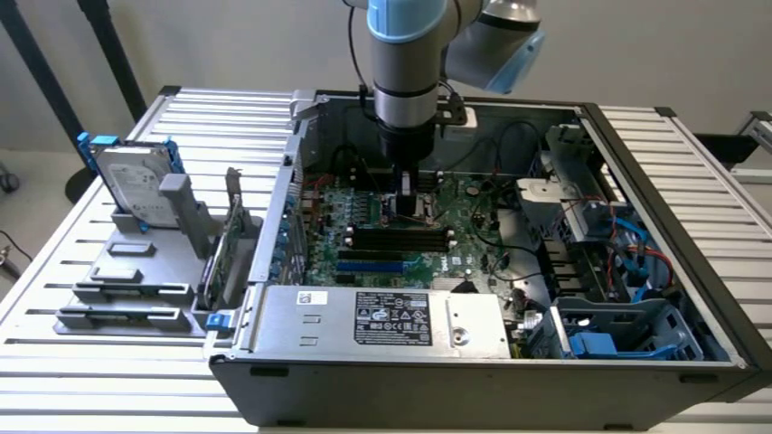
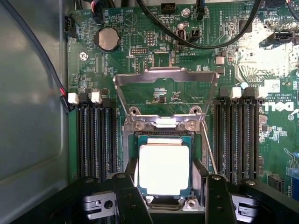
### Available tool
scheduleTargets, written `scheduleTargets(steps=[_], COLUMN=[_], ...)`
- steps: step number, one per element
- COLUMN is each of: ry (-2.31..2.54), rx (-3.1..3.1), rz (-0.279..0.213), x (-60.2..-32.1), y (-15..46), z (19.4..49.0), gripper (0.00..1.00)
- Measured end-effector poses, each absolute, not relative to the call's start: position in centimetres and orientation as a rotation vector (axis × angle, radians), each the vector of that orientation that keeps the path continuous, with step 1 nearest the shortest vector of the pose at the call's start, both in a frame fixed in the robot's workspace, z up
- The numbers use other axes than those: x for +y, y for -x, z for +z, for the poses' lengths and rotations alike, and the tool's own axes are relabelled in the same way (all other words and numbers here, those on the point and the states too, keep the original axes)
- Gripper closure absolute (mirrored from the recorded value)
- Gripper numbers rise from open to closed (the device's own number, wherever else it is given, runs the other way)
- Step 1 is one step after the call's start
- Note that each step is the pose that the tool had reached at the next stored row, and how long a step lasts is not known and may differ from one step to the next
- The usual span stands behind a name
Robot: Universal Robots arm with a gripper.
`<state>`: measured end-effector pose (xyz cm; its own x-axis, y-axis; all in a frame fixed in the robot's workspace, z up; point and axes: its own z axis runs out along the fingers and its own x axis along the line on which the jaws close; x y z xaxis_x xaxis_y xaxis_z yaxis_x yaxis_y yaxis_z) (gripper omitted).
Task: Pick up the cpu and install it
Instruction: 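Place the cpu into insertion slot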
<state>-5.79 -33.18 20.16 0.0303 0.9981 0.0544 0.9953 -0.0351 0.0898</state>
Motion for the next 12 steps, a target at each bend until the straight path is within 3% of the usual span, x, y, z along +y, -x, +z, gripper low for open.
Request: scheduleTargets(steps=[12], ry=[-2.216], rx=[2.162], rz=[0.133], x=[-32.89], y=[5.79], z=[20.13], gripper=[0.46])
